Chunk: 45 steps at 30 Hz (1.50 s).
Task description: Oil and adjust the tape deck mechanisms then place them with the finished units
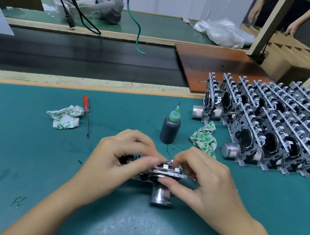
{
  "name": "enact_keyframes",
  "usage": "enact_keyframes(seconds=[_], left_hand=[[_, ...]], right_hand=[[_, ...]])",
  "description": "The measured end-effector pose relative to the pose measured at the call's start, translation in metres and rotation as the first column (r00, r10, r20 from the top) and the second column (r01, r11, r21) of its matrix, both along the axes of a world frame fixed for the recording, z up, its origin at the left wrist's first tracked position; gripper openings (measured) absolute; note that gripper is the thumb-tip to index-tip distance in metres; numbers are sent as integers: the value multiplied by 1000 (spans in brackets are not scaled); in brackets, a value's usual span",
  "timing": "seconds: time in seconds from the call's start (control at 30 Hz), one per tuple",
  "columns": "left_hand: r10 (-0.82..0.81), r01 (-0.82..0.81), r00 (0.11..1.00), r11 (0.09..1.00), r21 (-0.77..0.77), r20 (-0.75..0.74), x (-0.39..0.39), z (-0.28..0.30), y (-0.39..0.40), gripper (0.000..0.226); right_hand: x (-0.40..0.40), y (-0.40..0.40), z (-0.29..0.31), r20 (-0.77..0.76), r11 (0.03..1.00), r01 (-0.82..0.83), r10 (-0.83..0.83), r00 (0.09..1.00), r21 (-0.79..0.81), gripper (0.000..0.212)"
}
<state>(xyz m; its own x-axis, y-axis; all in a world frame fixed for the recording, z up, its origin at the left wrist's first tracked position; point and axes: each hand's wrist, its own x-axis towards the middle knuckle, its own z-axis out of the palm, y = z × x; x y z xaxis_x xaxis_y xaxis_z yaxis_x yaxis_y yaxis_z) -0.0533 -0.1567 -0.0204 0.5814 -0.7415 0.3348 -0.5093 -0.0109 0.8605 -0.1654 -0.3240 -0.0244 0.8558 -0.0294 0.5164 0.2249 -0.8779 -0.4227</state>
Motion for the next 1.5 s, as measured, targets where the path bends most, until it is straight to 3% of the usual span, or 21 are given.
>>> enact_keyframes(seconds=[0.13, 0.33, 0.47, 0.53, 0.63, 0.73, 0.8, 0.93, 1.07, 1.2, 1.3, 1.37, 1.5], left_hand=[[-104, 47, 947, 981, -191, -304, -1, 4, -18, 24], [-168, 116, 920, 980, -163, -355, -3, 7, -48, 23], [-109, 32, 886, 984, -175, -450, -2, 0, -71, 26], [-52, 16, 925, 995, -98, -377, -2, -10, -81, 27], [-112, 117, 993, 982, 146, -39, -4, -26, -99, 28], [-365, 238, 897, 875, 422, 250, -10, -39, -111, 32], [-409, 98, 782, 826, 555, 470, -12, -46, -109, 42], [-242, -193, 698, 842, 504, 673, -29, -41, -87, 29], [-149, -355, 679, 791, 499, 719, -45, -38, -73, 19], [-21, -434, 726, 761, 482, 687, -52, -26, -79, 34], [-120, -251, 805, 818, 518, 580, -54, -23, -96, 64], [-224, -133, 833, 806, 576, 506, -56, -28, -103, 69], [-239, -132, 816, 809, 573, 526, -59, -37, -106, 68]], right_hand=[[-5, -11, 8, -151, 999, -53, 54, 987, 10, 27], [-31, -27, 14, -202, 989, 32, -2, 979, 147, 31], [-58, -42, 26, -153, 973, 147, -121, 981, 176, 36], [-70, -49, 35, -117, 943, 233, -210, 971, 238, 43], [-77, -60, 45, -67, 873, 339, -338, 939, 350, 47], [-70, -63, 47, -20, 828, 403, -430, 903, 389, 45], [-63, -63, 45, 11, 811, 426, -469, 883, 400, 42], [-46, -59, 39, 42, 784, 470, -530, 847, 406, 37], [-24, -55, 28, 72, 777, 536, -587, 806, 331, 38], [-3, -48, 16, 103, 771, 607, -631, 769, 193, 34], [6, -46, 6, 114, 763, 636, -646, 755, 119, 31], [6, -46, 2, 169, 775, 626, -630, 758, 85, 30], [-7, -50, -4, 280, 785, 619, -587, 760, -35, 32]])
